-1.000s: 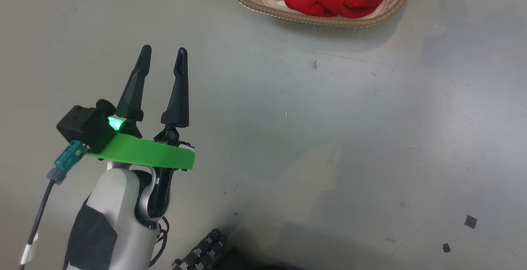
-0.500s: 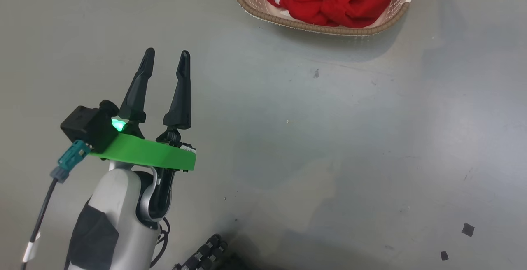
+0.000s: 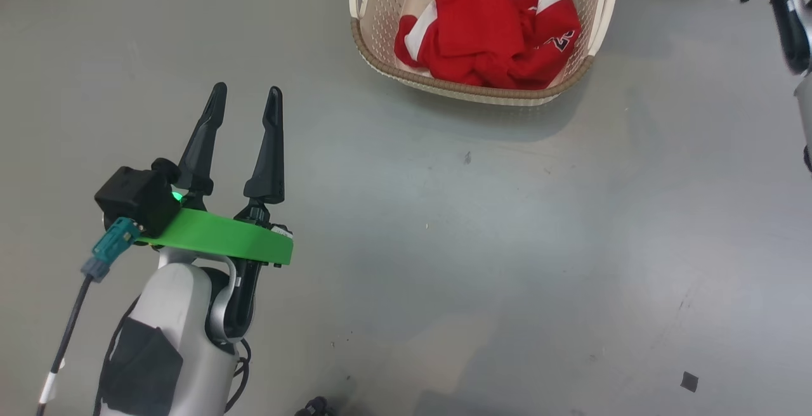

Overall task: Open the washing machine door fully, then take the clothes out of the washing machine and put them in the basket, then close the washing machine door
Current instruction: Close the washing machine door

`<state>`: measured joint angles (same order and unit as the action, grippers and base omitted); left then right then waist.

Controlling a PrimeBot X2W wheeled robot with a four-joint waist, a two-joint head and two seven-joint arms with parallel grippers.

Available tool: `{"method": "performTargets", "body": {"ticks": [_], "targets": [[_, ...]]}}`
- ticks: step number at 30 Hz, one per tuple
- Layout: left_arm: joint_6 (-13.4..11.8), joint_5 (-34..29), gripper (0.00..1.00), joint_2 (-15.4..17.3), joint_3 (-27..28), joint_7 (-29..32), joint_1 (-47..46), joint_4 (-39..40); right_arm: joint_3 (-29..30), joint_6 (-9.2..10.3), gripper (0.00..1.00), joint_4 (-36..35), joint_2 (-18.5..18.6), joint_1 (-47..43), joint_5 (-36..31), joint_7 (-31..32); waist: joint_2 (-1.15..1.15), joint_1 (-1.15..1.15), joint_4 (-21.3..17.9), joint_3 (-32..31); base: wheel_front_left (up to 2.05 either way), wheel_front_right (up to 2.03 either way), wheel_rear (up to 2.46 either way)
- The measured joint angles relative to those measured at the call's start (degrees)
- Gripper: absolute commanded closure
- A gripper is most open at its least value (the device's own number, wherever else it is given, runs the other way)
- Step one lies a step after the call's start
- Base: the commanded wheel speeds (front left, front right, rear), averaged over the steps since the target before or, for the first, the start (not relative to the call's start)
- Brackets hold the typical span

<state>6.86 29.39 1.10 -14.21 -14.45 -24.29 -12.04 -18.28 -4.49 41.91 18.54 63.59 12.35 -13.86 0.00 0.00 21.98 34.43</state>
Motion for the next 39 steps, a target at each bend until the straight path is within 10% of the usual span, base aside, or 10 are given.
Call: {"method": "performTargets", "body": {"ticks": [39], "targets": [[-0.03, -5.79, 0.0, 0.63, 6.68, 0.0, 12.65, -5.0, 9.73, 3.2, 1.0, -17.26, -12.22, -38.69, 9.78, -0.66, 0.0, -0.01, -15.44, -24.91, 0.0, 0.0, 0.0]]}}
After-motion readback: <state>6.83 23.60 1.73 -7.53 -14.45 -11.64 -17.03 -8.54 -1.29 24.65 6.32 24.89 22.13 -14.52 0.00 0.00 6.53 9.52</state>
